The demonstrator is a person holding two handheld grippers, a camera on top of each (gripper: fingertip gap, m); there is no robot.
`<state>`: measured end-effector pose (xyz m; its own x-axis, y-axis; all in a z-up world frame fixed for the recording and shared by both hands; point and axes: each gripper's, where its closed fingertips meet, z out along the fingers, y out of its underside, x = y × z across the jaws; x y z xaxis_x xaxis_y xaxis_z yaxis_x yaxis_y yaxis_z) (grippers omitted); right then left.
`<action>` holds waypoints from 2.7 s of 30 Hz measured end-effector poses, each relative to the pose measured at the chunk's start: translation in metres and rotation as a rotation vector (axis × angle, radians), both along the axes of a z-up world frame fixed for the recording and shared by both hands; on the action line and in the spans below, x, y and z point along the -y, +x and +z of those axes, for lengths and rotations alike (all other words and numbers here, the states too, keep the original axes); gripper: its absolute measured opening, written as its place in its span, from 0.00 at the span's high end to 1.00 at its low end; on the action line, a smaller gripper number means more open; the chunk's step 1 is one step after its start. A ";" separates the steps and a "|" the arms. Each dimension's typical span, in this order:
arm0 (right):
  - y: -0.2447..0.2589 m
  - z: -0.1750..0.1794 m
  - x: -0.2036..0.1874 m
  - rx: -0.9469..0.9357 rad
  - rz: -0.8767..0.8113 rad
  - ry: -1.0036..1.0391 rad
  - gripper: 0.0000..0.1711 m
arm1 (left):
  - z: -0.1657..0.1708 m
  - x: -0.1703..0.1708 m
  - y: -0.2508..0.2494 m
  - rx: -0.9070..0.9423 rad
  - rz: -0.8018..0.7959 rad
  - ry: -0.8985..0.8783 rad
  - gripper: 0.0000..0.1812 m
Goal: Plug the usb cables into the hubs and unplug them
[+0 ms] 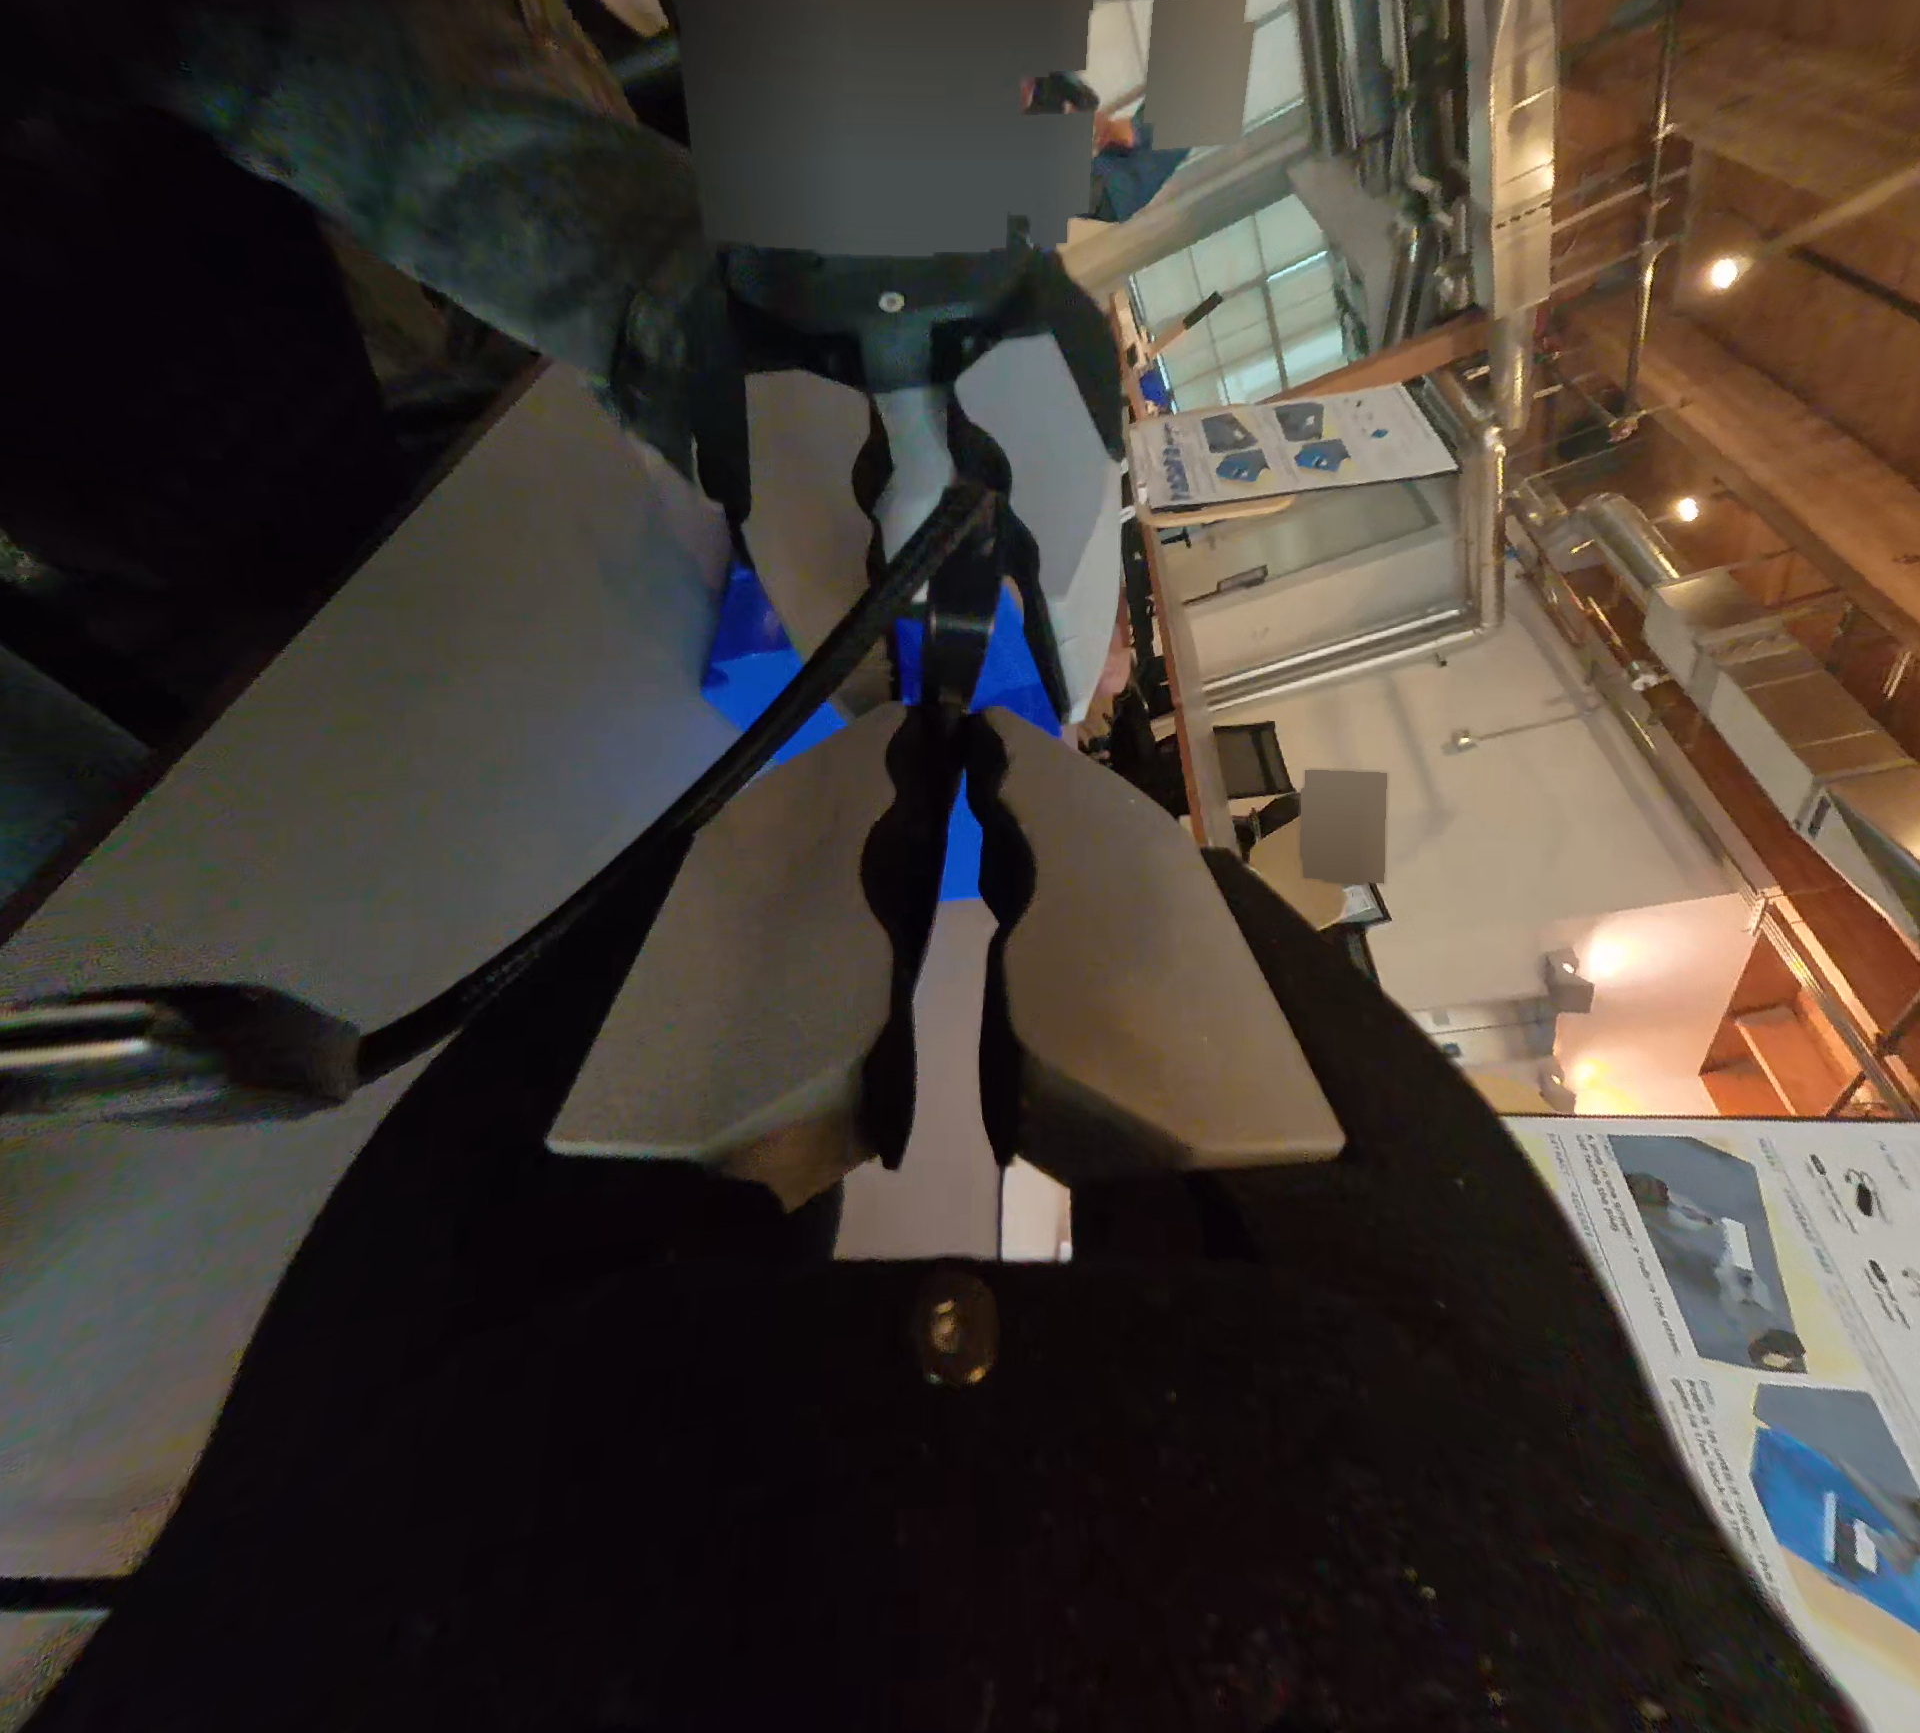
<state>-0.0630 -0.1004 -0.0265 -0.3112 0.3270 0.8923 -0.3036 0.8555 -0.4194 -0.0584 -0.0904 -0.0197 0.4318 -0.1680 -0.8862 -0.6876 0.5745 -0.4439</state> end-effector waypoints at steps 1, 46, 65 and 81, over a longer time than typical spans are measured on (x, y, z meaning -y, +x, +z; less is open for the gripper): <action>-0.001 -0.002 -0.001 0.015 -0.012 0.011 0.96 | -0.002 0.000 0.001 -0.034 0.022 -0.005 0.84; 0.011 -0.006 -0.075 0.101 -0.138 -0.116 0.96 | -0.019 0.021 -0.046 0.304 -0.071 -0.169 0.94; 0.101 0.150 -0.236 -0.339 -0.405 -0.407 0.96 | -0.026 -0.002 -0.044 0.198 0.085 -0.108 0.94; 0.121 -0.069 -0.292 0.644 -0.501 -0.517 0.96 | -0.024 -0.002 -0.049 0.203 0.101 -0.076 0.93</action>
<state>0.0584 0.1920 -0.0953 -0.4081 0.8595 0.3078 0.4665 0.4861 -0.7390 -0.1070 -0.0889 -0.0439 0.6175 -0.1773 -0.7663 -0.6325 0.4672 -0.6178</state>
